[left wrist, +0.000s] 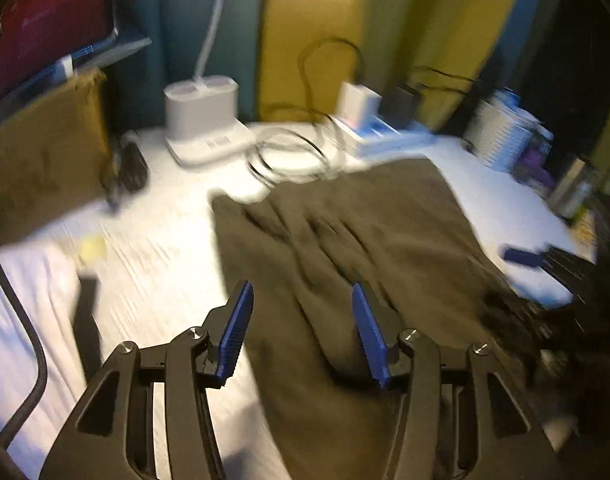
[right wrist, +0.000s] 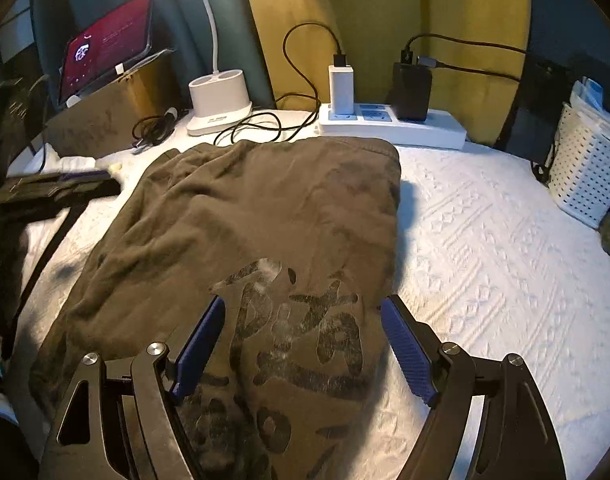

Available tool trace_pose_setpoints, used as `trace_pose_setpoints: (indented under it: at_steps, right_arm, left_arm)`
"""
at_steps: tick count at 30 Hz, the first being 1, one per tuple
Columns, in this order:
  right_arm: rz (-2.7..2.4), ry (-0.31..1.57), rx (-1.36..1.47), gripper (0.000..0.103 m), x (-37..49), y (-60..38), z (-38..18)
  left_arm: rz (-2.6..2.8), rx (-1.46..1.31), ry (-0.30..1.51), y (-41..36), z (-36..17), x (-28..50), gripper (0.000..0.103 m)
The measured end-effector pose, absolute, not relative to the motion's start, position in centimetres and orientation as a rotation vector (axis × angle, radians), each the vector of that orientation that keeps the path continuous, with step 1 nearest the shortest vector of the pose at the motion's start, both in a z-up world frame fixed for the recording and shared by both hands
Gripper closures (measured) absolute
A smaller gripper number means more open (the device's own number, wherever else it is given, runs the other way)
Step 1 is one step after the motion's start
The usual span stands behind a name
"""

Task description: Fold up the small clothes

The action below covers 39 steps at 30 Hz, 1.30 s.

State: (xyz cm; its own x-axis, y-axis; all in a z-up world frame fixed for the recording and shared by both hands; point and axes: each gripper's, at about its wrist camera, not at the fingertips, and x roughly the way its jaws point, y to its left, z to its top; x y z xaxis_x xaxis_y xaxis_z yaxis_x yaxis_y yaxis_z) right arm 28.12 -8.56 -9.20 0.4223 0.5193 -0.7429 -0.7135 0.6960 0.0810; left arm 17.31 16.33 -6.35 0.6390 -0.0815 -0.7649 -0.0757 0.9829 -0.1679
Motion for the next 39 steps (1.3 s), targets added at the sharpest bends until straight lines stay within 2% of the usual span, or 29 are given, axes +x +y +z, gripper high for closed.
trace_pose_setpoints:
  at_steps: [9,10,11,15,16,17,22,26,33,39]
  right_arm:
    - [0.763,0.817,-0.255,0.021,26.0,-10.4,-8.7]
    - [0.756,0.819,-0.255,0.021,25.7,-10.7,-8.8]
    - [0.753,0.820,-0.254,0.021,25.4,-11.0,-8.8]
    - [0.752,0.814,-0.256,0.021,24.1,-11.7,-8.5]
    - [0.753,0.806,-0.259,0.021,23.7,-11.8,-8.4]
    - [0.751,0.803,-0.260,0.021,23.5,-11.9,-8.3]
    - [0.743,0.768,-0.245,0.021,22.3,-13.0,-7.3]
    - [0.741,0.765,-0.247,0.021,21.7,-13.2,-7.1]
    - [0.777,0.798,-0.329,0.021,20.5,-11.4,-8.5]
    - [0.780,0.854,-0.355,0.021,20.5,-10.9,-10.6]
  left_arm:
    - [-0.111,-0.259,0.972,11.6,-9.2,11.1,0.053]
    - [-0.123,-0.242,0.964,11.1,-9.3,10.7,0.060]
    - [-0.136,-0.192,0.965,10.1,-9.5,10.4,0.077]
    - [-0.111,-0.180,0.961,9.6,-10.1,10.4,0.079]
    - [-0.106,-0.175,0.956,9.7,-10.1,10.4,0.086]
    - [-0.092,-0.166,0.949,9.7,-10.0,10.3,0.101]
    - [-0.039,-0.141,0.852,9.9,-6.8,8.1,0.101]
    - [-0.017,-0.142,0.859,10.3,-6.0,6.0,0.101]
    - [0.036,-0.181,0.954,11.4,-10.2,5.5,0.099]
    - [-0.018,-0.272,0.926,13.6,-8.6,5.0,0.095]
